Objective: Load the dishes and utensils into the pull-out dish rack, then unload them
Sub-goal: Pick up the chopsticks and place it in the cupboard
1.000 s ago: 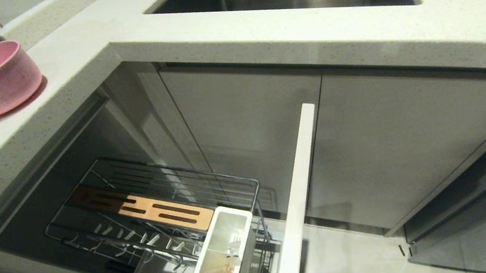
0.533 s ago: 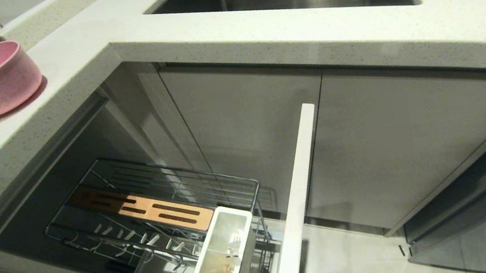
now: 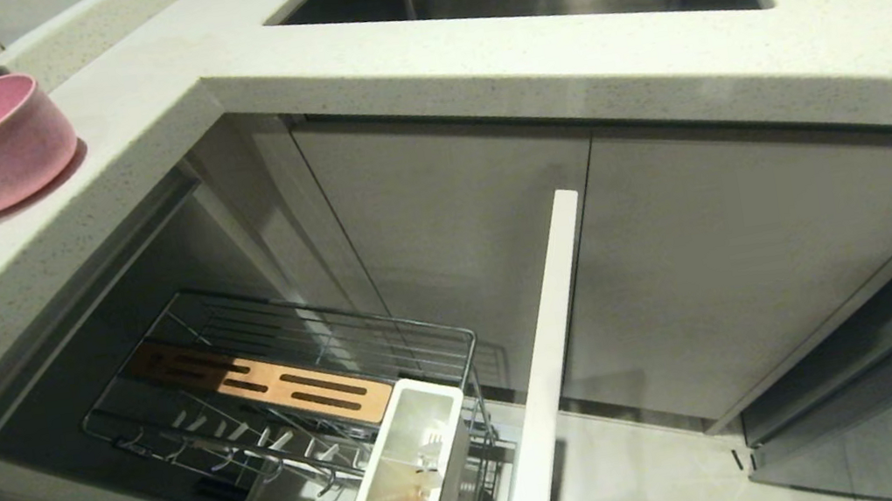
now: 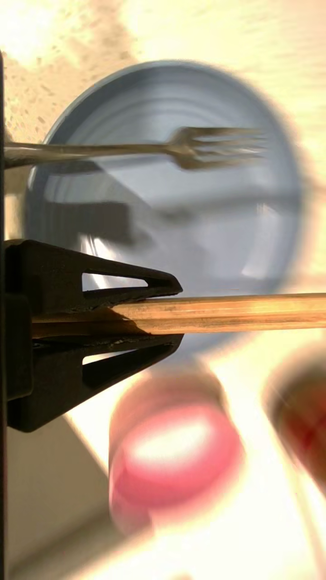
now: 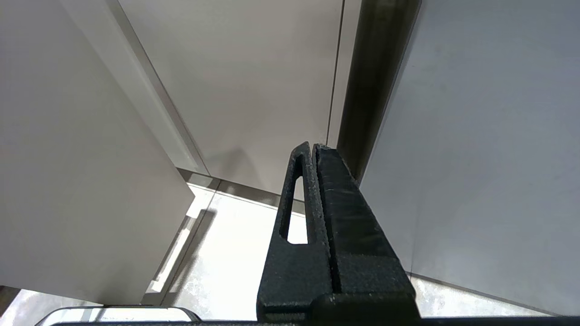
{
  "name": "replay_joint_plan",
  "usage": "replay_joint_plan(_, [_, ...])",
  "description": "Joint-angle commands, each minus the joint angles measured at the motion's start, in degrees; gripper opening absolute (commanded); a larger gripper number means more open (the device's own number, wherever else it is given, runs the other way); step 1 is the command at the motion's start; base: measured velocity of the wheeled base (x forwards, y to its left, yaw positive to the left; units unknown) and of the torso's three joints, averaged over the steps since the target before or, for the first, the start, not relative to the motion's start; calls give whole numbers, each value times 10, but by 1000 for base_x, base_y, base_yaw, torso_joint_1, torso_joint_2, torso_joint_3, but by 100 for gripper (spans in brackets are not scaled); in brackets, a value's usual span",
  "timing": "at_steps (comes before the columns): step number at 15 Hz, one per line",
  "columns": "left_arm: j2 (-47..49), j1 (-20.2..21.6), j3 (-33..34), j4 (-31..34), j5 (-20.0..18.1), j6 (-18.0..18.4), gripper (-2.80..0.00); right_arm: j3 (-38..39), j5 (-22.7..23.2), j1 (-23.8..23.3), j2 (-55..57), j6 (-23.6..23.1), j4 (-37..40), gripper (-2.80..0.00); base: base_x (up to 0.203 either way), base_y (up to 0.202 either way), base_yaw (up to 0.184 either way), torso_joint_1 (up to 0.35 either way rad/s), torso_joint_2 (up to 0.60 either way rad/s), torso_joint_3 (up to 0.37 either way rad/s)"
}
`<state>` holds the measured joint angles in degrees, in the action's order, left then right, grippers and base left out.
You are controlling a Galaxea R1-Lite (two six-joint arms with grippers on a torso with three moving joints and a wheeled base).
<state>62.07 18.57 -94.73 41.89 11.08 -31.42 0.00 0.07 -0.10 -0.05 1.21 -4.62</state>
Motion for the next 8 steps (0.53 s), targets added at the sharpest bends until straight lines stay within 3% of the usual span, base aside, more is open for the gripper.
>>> replay_joint_plan(1, [-65, -30, -6, -28, -2, 0, -280, 15, 0, 0, 0, 0, 0, -280, 0, 0, 0, 0, 0, 0])
replay_joint_plan(3, [-89, -76, -15, -59, -20, 11, -280, 15, 0, 0, 0, 0, 0, -280, 0, 0, 0, 0, 0, 0])
replay_joint_plan(4, [-103, -102, -19, -72, -52, 36, -280, 15, 0, 0, 0, 0, 0, -280, 0, 0, 0, 0, 0, 0])
replay_joint_plan(6, [-120, -156, -19, -79, -136, 83, -280, 15, 0, 0, 0, 0, 0, -280, 0, 0, 0, 0, 0, 0])
replay_joint_plan(8, [-122, -194, -11, -58, -239, 106, -280, 15, 0, 0, 0, 0, 0, -280, 0, 0, 0, 0, 0, 0])
